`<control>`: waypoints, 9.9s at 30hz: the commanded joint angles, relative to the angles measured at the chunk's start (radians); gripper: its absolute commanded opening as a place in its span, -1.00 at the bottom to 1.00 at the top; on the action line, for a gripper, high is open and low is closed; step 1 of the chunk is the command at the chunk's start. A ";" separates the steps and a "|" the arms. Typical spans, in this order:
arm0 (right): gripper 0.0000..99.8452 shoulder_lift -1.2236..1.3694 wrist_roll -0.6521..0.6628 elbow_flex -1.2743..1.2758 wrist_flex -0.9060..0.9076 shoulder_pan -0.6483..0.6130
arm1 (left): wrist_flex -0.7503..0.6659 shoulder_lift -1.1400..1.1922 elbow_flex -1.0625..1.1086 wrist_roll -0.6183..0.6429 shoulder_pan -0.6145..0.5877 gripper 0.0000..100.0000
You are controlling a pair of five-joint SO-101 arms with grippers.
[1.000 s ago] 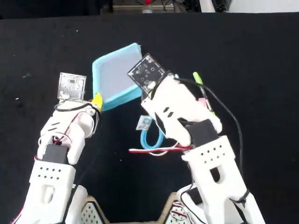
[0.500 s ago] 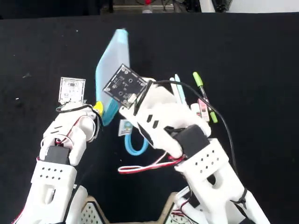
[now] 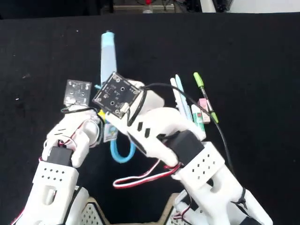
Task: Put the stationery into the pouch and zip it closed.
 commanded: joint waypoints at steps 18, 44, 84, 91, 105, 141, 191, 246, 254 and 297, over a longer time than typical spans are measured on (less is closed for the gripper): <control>-0.98 -0.136 -0.026 -0.058 0.104 0.014 | 0.002 -0.011 0.012 0.157 -0.162 -0.71; -0.95 -0.225 -0.158 -0.019 0.397 0.138 | -0.052 -0.011 0.102 0.149 -0.068 -0.71; -0.72 0.317 0.522 0.467 0.348 0.733 | -0.057 -0.011 0.097 0.149 -0.193 -0.71; -0.72 0.318 0.399 0.501 0.258 0.644 | -0.057 -0.011 0.125 0.081 -0.050 -0.71; -0.72 0.317 -0.100 0.278 0.193 0.299 | -0.172 -0.011 0.222 0.023 0.022 -0.71; -0.71 -0.107 -0.061 0.588 0.488 -0.166 | -0.175 -0.012 0.127 0.203 -0.452 -0.72; -0.71 0.004 -0.333 0.716 0.140 0.163 | -0.178 -0.011 0.108 0.390 -0.595 -0.72; -0.61 0.005 -0.480 0.565 0.393 0.226 | -0.178 -0.011 0.105 0.390 -0.601 -0.72; -0.61 0.248 -0.548 0.463 0.396 0.278 | -0.178 -0.011 0.105 0.390 -0.601 -0.72; -0.61 0.481 -0.390 0.338 0.414 0.408 | -0.178 -0.011 0.107 0.390 -0.602 -0.72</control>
